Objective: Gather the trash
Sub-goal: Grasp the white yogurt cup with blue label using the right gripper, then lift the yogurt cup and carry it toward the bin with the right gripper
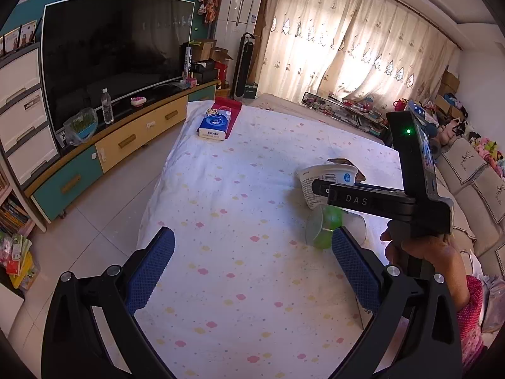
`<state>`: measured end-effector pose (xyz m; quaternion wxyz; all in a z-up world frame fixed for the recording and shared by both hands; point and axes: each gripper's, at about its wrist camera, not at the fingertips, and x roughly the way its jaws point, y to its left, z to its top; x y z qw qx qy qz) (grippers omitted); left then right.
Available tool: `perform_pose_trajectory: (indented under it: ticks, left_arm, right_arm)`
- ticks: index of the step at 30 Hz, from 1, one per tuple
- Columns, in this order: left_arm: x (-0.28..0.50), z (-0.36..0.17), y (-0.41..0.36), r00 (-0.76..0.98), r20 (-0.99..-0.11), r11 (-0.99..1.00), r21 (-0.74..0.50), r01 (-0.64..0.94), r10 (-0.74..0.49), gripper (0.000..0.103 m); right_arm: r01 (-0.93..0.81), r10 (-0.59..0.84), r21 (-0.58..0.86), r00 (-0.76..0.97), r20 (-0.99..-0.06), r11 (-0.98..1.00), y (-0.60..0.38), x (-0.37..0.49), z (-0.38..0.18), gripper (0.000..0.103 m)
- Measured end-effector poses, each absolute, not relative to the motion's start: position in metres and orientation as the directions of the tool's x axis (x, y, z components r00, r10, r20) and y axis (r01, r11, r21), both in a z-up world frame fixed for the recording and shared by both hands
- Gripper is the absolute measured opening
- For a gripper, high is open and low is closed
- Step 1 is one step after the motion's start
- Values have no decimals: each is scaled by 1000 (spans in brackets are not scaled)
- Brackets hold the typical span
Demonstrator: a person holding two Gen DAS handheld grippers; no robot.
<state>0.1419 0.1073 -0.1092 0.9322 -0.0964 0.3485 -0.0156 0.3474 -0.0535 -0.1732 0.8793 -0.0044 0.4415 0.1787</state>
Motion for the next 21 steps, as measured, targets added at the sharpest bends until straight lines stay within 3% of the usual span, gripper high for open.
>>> perform_pose_trajectory:
  ticks: [10, 17, 21]
  left_arm:
    - [147, -112, 102, 749, -654, 981, -191, -27, -106, 98]
    - [149, -110, 90, 746, -656, 984, -177, -6, -114, 98]
    - [151, -109, 83, 745, -657, 986, -167, 7, -117, 98]
  right_arm:
    - [-351, 349, 163, 572, -742, 922, -84, 328, -148, 74]
    - [-312, 423, 291, 565, -708, 904, -139, 319, -130, 74]
    - [-347, 397, 215, 627, -670, 913, -159, 298, -114, 74]
